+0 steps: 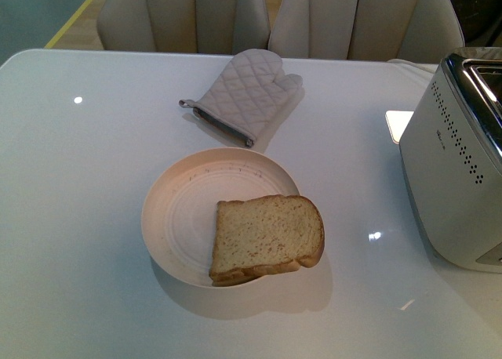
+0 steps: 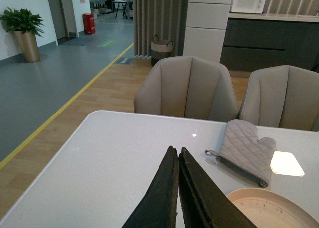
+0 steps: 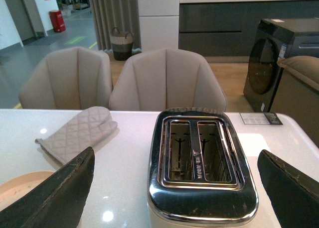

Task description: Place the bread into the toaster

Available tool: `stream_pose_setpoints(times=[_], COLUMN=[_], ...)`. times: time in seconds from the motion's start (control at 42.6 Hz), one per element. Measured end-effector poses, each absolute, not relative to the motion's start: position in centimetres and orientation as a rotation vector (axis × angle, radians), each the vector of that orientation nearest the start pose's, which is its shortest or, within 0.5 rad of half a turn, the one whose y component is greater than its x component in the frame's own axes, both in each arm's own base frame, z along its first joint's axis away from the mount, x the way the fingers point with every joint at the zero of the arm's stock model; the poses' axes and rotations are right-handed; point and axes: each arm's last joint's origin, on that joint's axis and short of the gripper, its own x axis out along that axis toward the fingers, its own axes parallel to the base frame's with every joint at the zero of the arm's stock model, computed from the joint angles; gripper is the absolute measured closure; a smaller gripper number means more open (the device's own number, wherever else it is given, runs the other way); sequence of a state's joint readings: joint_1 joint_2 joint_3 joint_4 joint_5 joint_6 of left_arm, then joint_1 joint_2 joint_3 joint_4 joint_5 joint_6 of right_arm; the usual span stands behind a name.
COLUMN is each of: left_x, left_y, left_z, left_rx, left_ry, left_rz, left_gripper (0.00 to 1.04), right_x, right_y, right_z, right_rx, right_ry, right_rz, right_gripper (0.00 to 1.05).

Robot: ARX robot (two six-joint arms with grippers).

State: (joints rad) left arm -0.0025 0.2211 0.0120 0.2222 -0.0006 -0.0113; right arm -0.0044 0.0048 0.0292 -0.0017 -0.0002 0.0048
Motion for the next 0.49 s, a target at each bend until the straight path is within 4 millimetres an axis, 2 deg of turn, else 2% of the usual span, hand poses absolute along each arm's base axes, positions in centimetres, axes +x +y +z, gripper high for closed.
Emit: stream_pose_setpoints(times=[0.164, 0.282, 0.446, 0.493], left_x=[10.8, 9.8, 9.7, 9.7], left_y=[0.0, 0.0, 0.0, 0.0], left_z=[17.0, 16.7, 16.7, 16.7], left_rx=[-0.011, -0.011, -0.011, -0.011], left_ry=[-0.013, -0.001, -0.007, -0.008], left_rz=[-0.002, -0.002, -0.002, -0.002], left_gripper=[1.02, 1.02, 1.02, 0.99], right_x=[9.6, 9.6, 9.6, 9.6], right_y=[0.0, 0.0, 0.0, 0.0], right_z=[17.3, 17.3, 17.3, 17.3], right_rx=[0.005, 0.005, 0.005, 0.005], right_ry=[-0.023, -0.023, -0.023, -0.023], right_rz=[-0.004, -0.004, -0.004, -0.004], right_gripper=[0.09, 0.09, 0.09, 0.09])
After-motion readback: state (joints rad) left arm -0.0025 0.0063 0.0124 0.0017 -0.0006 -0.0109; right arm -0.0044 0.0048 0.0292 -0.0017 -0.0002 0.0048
